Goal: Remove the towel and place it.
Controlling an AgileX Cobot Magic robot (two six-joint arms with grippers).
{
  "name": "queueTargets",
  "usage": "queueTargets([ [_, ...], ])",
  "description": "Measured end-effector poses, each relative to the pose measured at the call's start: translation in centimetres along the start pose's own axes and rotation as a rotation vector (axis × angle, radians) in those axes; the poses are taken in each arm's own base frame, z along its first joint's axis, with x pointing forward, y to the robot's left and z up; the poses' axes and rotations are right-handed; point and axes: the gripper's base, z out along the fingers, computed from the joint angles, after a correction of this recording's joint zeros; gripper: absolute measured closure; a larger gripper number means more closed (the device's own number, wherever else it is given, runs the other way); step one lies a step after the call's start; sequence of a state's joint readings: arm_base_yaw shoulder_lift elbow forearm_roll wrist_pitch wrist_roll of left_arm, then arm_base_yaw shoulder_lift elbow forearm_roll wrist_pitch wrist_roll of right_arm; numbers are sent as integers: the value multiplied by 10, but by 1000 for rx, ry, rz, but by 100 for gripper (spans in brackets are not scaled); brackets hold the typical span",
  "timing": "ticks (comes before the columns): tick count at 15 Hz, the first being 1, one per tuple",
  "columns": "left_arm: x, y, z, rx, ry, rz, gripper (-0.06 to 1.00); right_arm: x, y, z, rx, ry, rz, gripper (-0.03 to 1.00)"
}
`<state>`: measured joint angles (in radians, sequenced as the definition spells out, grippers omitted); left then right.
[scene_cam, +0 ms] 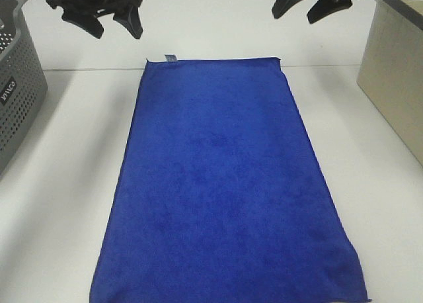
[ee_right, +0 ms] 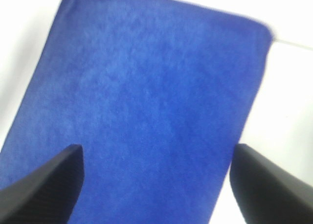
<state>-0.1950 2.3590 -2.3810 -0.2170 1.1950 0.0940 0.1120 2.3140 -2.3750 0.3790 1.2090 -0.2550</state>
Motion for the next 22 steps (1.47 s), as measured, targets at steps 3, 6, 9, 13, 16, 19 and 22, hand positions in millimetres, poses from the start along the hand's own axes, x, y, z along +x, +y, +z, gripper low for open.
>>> queueTargets([
  [3, -8, 5, -59, -136, -87, -12, 18, -3, 4, -60, 152, -80, 42, 15],
  [6, -9, 44, -114, -280, -176, -82, 18, 3, -22, -115, 232, -171, 125, 16],
  [9, 1, 90, -152, -322, -227, -189, 18, 17, -40, -152, 394, -184, 138, 17],
  [13, 38, 89, -177, -332, -143, -231, 18, 62, -24, -181, 495, -80, 137, 17],
  [16, 131, 52, -218, -319, -19, -252, 18, 170, 35, -235, 492, -64, 184, 17],
  [19, 208, 19, -265, -342, -74, -237, 18, 267, 78, -255, 477, -128, 241, 17],
  [22, 282, -4, -285, -378, -153, -215, 18, 349, 102, -265, 560, -249, 217, 17],
])
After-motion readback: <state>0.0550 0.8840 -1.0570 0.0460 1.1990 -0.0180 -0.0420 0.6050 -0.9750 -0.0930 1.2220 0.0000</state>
